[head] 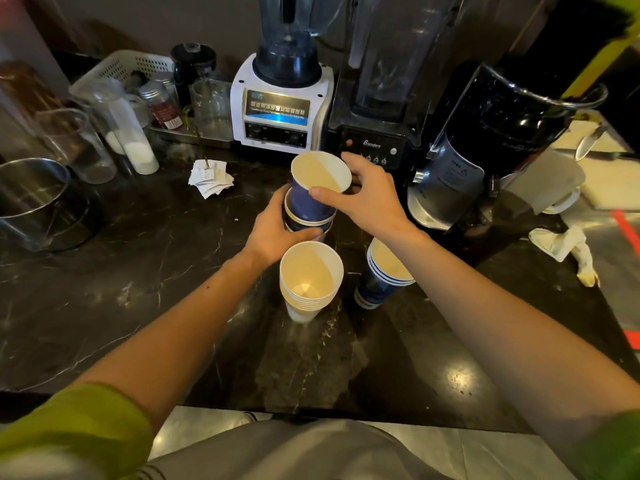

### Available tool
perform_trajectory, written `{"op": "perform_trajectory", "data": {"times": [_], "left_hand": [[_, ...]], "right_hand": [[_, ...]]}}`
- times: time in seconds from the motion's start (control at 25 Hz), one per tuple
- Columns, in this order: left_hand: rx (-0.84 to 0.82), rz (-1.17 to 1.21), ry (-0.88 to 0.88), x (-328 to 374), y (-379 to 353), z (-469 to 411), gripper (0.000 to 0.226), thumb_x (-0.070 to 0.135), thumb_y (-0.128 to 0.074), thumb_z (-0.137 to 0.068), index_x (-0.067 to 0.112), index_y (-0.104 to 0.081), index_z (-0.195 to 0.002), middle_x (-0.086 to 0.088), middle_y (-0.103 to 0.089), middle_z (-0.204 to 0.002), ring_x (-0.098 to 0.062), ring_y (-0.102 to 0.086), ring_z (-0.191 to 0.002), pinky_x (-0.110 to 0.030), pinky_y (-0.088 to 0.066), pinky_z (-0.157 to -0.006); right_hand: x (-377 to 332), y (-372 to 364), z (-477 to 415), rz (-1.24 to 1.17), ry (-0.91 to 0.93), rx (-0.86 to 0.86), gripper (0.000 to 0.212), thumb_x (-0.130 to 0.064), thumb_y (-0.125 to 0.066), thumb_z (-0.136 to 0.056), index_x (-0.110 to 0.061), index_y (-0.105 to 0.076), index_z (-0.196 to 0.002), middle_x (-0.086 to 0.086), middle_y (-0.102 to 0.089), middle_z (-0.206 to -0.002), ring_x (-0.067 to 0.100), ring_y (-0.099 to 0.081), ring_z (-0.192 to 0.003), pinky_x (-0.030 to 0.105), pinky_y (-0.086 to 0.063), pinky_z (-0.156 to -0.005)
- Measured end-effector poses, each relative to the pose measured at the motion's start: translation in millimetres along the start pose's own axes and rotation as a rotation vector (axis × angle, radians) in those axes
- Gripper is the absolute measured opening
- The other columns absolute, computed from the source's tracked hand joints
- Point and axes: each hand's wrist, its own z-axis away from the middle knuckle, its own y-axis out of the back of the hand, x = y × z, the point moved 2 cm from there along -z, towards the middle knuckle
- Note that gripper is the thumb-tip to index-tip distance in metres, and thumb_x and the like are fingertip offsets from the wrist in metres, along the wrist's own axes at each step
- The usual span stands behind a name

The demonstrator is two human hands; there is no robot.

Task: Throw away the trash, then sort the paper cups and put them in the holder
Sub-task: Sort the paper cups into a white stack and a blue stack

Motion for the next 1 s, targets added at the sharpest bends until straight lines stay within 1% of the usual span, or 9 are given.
{"op": "perform_trajectory", "data": {"times": [0.12,0.2,0.28,0.36,0.48,0.56,0.72,0.88,1.0], "left_hand": [[0.047,-0.011,-0.01,-4.6,-4.7,-0.4,0.087,0.034,-0.086,-0.069,0.028,-0.038,-0.142,0.015,-0.055,-0.126,-0.007,-0.055,-0.116,-0.026,-0.048,-0.095],[0.049,-0.007,0.004,-7.8,-2.1,-1.4,0.089,0.034,-0.087,-0.069,0.028,-0.037,-0.143,0.011,-0.056,-0.131,-0.007,-0.053,-0.119,-0.026,-0.046,-0.096],[0.056,-0.029,0.017,-8.1,-2.2,-4.1,0.091,0.033,-0.087,-0.069,0.026,-0.036,-0.144,0.005,-0.054,-0.138,-0.006,-0.048,-0.12,-0.023,-0.042,-0.094],[0.079,-0.057,0.009,-8.9,-2.5,-5.0,0.091,0.032,-0.087,-0.07,0.025,-0.035,-0.145,0.003,-0.051,-0.142,-0.005,-0.044,-0.12,-0.02,-0.039,-0.093],[0.076,-0.03,-0.003,-9.8,-5.0,-6.3,0.09,0.028,-0.087,-0.07,0.024,-0.036,-0.145,0.001,-0.05,-0.144,-0.006,-0.043,-0.124,-0.027,-0.04,-0.1],[0.078,-0.02,-0.012,-10.3,-4.3,-6.8,0.09,0.027,-0.087,-0.07,0.023,-0.036,-0.145,0.001,-0.05,-0.144,-0.007,-0.043,-0.125,-0.03,-0.041,-0.102],[0.062,-0.017,-0.016,-10.8,-6.6,-8.7,0.089,0.026,-0.086,-0.071,0.022,-0.036,-0.145,0.002,-0.049,-0.142,-0.009,-0.044,-0.126,-0.031,-0.041,-0.102],[0.049,-0.029,-0.004,-11.4,-7.0,-8.9,0.088,0.027,-0.085,-0.072,0.023,-0.035,-0.145,0.0,-0.048,-0.145,-0.007,-0.042,-0.125,-0.03,-0.041,-0.099],[0.061,-0.075,0.008,-11.8,-6.5,-9.2,0.087,0.028,-0.084,-0.073,0.023,-0.036,-0.145,-0.001,-0.049,-0.145,-0.006,-0.041,-0.122,-0.024,-0.039,-0.095]], "right_hand": [[-16.5,33.5,12.1,-0.187,0.037,0.183,0.053,-0.045,-0.081,-0.074,-0.028,-0.06,-0.12,-0.027,-0.06,-0.104,-0.016,-0.056,-0.099,0.006,-0.046,-0.076],[-26.9,54.8,26.4,-0.254,0.051,0.266,0.039,-0.047,-0.078,-0.075,-0.046,-0.056,-0.107,-0.037,-0.061,-0.098,-0.02,-0.056,-0.099,0.002,-0.043,-0.074],[-27.5,74.2,45.0,-0.277,0.056,0.33,0.034,-0.042,-0.075,-0.08,-0.048,-0.054,-0.106,-0.043,-0.061,-0.097,-0.021,-0.055,-0.1,0.001,-0.043,-0.076],[-17.4,88.7,63.2,-0.283,0.034,0.37,0.037,-0.039,-0.074,-0.082,-0.041,-0.055,-0.114,-0.036,-0.062,-0.104,-0.017,-0.056,-0.104,0.005,-0.045,-0.079],[0.5,109.1,86.9,-0.266,-0.029,0.429,0.056,-0.05,-0.071,-0.078,-0.029,-0.055,-0.128,-0.02,-0.06,-0.12,-0.008,-0.056,-0.113,0.014,-0.05,-0.087],[7.2,119.2,98.3,-0.262,-0.048,0.46,0.062,-0.053,-0.07,-0.077,-0.026,-0.055,-0.131,-0.015,-0.06,-0.124,-0.008,-0.055,-0.114,0.014,-0.049,-0.088],[19.2,129.9,111.9,-0.234,-0.044,0.433,0.067,-0.051,-0.07,-0.078,-0.015,-0.057,-0.133,-0.009,-0.061,-0.125,-0.004,-0.055,-0.115,0.018,-0.052,-0.087],[30.4,128.5,113.9,-0.202,-0.065,0.348,0.079,-0.056,-0.073,-0.073,-0.013,-0.055,-0.137,-0.001,-0.059,-0.133,0.0,-0.053,-0.12,0.013,-0.048,-0.088],[42.1,111.3,114.7,-0.146,-0.097,0.185,0.08,-0.059,-0.075,-0.07,-0.019,-0.054,-0.136,-0.004,-0.058,-0.132,0.003,-0.052,-0.122,0.025,-0.05,-0.096]]}}
